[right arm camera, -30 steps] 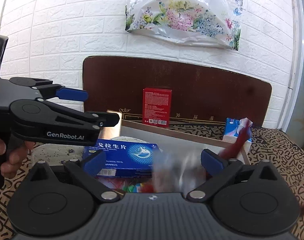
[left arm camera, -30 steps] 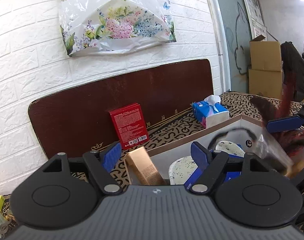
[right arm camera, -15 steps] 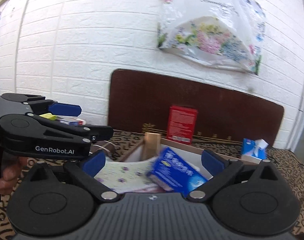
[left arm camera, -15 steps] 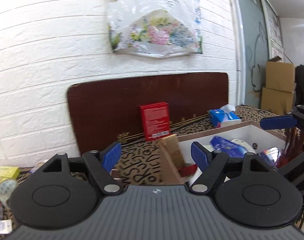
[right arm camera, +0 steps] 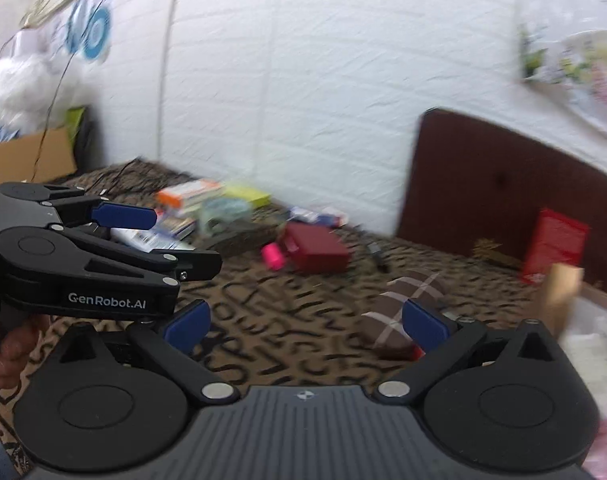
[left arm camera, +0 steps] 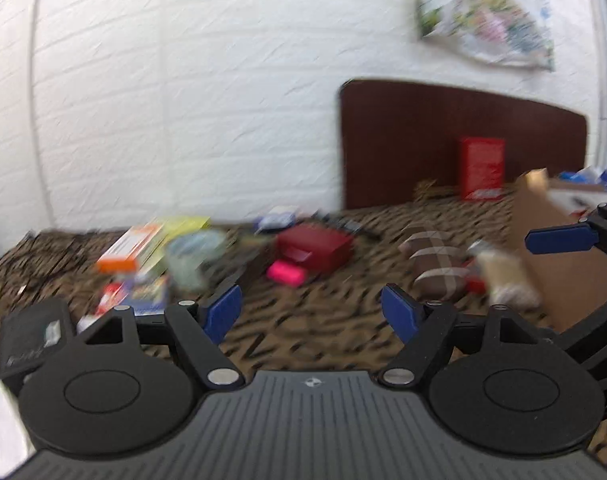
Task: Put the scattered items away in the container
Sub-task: 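Return to the table and grasp the grey hair claw clip with left tool, then grasp the grey wavy claw clip with right tool while left tool holds its clip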
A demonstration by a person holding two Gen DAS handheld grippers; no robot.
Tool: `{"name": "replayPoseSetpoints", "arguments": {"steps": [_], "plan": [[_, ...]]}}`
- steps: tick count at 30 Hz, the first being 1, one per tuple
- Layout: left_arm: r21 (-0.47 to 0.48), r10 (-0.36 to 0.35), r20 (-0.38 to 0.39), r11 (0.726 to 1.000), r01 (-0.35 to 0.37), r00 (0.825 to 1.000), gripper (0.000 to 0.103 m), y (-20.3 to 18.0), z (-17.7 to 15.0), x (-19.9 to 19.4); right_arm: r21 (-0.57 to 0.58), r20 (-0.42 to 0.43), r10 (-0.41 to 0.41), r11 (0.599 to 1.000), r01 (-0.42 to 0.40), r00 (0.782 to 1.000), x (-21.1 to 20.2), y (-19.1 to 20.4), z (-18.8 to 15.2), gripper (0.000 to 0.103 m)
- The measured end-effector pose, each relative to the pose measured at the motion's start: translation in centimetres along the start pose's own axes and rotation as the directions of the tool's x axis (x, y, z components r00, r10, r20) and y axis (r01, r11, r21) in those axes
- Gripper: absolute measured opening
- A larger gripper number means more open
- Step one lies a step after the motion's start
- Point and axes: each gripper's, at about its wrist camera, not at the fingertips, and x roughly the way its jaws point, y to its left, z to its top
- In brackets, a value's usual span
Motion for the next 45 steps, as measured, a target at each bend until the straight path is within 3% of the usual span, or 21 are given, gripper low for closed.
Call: {"name": "replayPoseSetpoints", "arguments": {"steps": [5, 9, 12, 15, 24, 29, 31, 33, 34, 35, 37, 39, 45], "plan": [[-0.007, 0.112, -0.05, 0.994, -0.113, 0.992, 0.079, 3.4, -2.5, -0.3, 0.01, -0.047, 0.065, 0.998, -0.064, 0.997, 2.9, 2.4, -0.6, 0.103], [-0.001, 0.241, -0.061, 0.97, -0.242, 0.969, 0.081, 6.7, -4.1, -0.8, 0.048, -0.045, 0.113, 0.993, -0.111, 0.993, 4.6, 3.7, -0.5, 0.103], [-0.048, 0.235, -0.078, 0.97, -0.239, 0.969, 0.081, 7.9, -3.5, 0.5, 0.07, -0.043, 0.14, 0.988, -0.137, 0.989, 6.9, 4.5, 0.2, 0.103], [-0.027, 0.211, -0.063, 0.977, -0.213, 0.975, 0.081, 7.3, -2.3, 2.6, 0.072, -0.038, 0.147, 0.987, -0.144, 0.988, 9.0, 4.7, 1.2, 0.103], [0.056, 0.177, -0.053, 0.983, -0.174, 0.983, 0.08, 5.7, -1.1, 9.0, 0.116, -0.055, 0.037, 0.993, -0.03, 0.998, 10.6, 0.5, 1.5, 0.103], [0.1, 0.222, -0.129, 0.972, -0.21, 0.966, 0.059, 5.0, -1.2, 11.2, 0.146, -0.079, 0.009, 0.989, 0.002, 0.997, 12.7, -0.4, 0.8, 0.103], [0.076, 0.26, -0.148, 0.965, -0.251, 0.954, 0.061, 5.4, -1.2, 11.6, 0.172, -0.08, 0.023, 0.985, -0.009, 0.997, 14.0, -0.7, 0.7, 0.103], [0.017, 0.236, -0.165, 0.971, -0.237, 0.958, 0.061, 6.6, -1.1, 11.8, 0.219, -0.071, 0.047, 0.975, -0.031, 0.996, 14.9, -1.3, 0.8, 0.103], [0.0, 0.219, -0.168, 0.975, -0.222, 0.961, 0.053, 7.1, -1.1, 11.8, 0.232, -0.075, 0.042, 0.972, -0.024, 0.996, 15.3, -1.5, 0.9, 0.103], [-0.008, 0.192, -0.166, 0.981, -0.196, 0.967, 0.035, 7.4, -1.1, 11.7, 0.237, -0.084, 0.032, 0.972, -0.011, 0.996, 15.6, -1.8, 0.9, 0.103], [0.031, 0.161, -0.157, 0.987, -0.158, 0.974, 0.016, 7.2, -1.3, 11.6, 0.238, -0.099, 0.009, 0.971, 0.015, 0.995, 16.1, -2.3, 0.9, 0.103], [0.093, 0.18, -0.144, 0.981, -0.167, 0.973, 0.014, 6.8, -1.7, 11.3, 0.26, -0.095, 0.021, 0.966, 0.004, 0.995, 16.2, -2.9, 0.9, 0.103], [0.077, 0.117, -0.147, 0.991, -0.107, 0.982, 0.013, 9.4, -2.9, 7.9, 0.238, -0.093, 0.061, 0.971, -0.038, 0.994, 16.4, -2.7, 1.0, 0.103]]}}
